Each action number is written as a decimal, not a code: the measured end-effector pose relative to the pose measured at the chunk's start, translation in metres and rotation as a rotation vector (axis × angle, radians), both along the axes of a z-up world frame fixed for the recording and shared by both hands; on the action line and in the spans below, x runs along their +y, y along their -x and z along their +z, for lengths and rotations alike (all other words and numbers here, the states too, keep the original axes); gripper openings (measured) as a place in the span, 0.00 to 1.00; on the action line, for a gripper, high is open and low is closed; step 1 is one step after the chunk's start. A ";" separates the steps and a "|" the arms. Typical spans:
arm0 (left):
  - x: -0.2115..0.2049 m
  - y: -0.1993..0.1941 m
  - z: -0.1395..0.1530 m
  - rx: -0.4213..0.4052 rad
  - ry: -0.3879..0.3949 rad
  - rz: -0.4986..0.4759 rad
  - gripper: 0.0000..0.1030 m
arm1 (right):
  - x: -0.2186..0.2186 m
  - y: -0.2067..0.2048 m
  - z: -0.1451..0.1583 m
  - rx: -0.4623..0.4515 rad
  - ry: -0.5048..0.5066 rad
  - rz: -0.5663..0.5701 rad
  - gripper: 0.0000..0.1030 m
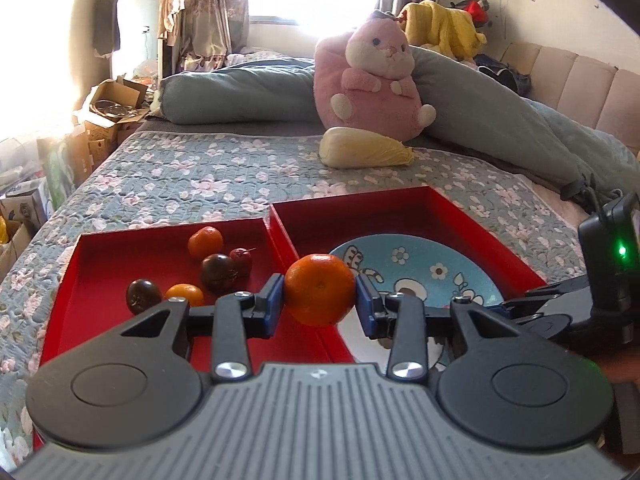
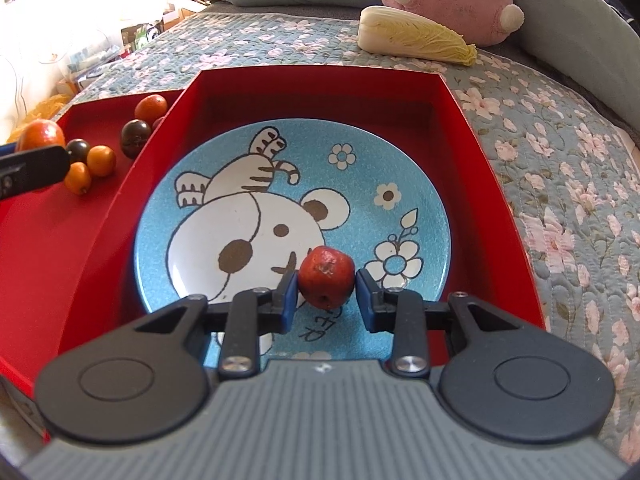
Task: Organize fruits
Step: 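Carry the red tomato in the right tool over the blue plate while the left tool carries the tangerine, then open the right tool to drop the red tomato on the plate while the left tool releases the tangerine, then move both tools back over the fruit compartment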
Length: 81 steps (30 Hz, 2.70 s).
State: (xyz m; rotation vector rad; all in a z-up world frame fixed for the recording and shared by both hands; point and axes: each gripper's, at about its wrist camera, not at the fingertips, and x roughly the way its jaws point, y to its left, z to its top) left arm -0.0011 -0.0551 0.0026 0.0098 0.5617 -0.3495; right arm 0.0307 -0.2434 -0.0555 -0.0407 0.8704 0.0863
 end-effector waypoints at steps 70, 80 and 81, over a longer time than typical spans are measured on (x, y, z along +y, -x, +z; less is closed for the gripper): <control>0.037 0.011 0.004 -0.031 0.060 0.038 0.72 | 0.037 0.022 0.042 -0.113 -0.005 0.057 0.53; 0.085 -0.003 -0.007 0.046 -0.013 0.263 0.72 | 0.072 0.022 0.055 -0.208 -0.058 0.144 0.53; 0.091 -0.006 -0.008 0.058 -0.011 0.292 0.72 | 0.078 0.023 0.058 -0.230 -0.071 0.170 0.53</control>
